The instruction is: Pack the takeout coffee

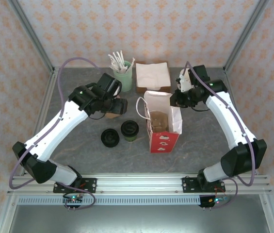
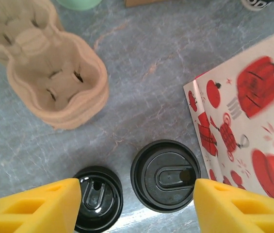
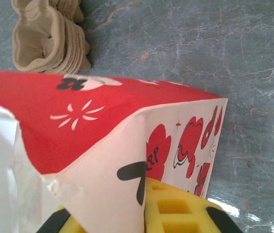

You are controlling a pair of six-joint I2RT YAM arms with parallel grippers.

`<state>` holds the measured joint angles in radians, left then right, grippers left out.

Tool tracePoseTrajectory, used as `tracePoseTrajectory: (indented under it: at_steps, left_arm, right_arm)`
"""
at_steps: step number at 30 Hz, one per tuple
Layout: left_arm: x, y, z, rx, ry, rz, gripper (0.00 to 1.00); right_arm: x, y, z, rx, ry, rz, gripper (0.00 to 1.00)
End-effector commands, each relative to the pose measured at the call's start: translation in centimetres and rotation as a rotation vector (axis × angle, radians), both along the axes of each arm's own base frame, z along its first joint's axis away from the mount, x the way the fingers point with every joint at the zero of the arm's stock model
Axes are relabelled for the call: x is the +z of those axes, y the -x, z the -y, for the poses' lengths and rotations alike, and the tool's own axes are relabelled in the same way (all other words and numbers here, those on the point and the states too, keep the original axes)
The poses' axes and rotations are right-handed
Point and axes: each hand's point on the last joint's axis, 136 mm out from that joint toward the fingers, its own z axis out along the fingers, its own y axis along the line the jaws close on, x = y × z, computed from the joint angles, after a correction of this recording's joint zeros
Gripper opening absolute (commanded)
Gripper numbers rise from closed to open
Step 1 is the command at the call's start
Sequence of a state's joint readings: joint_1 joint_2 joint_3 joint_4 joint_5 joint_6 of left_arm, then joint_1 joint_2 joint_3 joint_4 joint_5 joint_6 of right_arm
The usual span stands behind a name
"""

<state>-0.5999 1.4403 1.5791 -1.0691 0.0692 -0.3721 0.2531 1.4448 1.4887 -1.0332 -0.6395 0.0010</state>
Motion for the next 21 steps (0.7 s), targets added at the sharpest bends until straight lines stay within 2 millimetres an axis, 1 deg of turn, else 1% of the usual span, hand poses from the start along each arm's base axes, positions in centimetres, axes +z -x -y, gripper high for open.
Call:
tracePoseTrajectory:
  at_steps: [1,6,9,12,15,20,21]
  left_arm:
    - [-0.5,0.3,0.4,0.031,0.045,-0.005,0.62]
    - [-2.6,1.5,1.7,0.000,0.034,-0.056,0.60]
    - [-3.1,2.1,2.6,-0.012,0.038,-0.064,0.60]
    - [-3.5,2.5,3.3,-0.022,0.030,-0.076,0.63]
    - [-4.2,2.9,3.3,-0.018,0.010,-0.092,0.68]
    - [-5.1,3.5,3.2,-0.007,0.004,-0.122,0.78]
    - [-5.3,3.7,3.2,-0.004,0.000,-0.131,0.81]
  right_arm:
    - [0.5,1.8,-0.1,0.001,-0.016,-0.004,0.08]
    - [0.3,3.1,-0.1,-0.027,-0.039,-0.027,0.06]
    - [0.6,3.4,-0.3,-0.066,-0.056,-0.026,0.05]
    - [0.6,3.7,-0.8,-0.099,-0.074,-0.034,0.05]
    - [0.6,4.1,-1.5,-0.120,-0.087,-0.032,0.05]
    - [0.4,4.4,-1.3,-0.165,-0.100,-0.030,0.05]
    - [0.5,4.5,-1.3,-0.171,-0.105,-0.030,0.06]
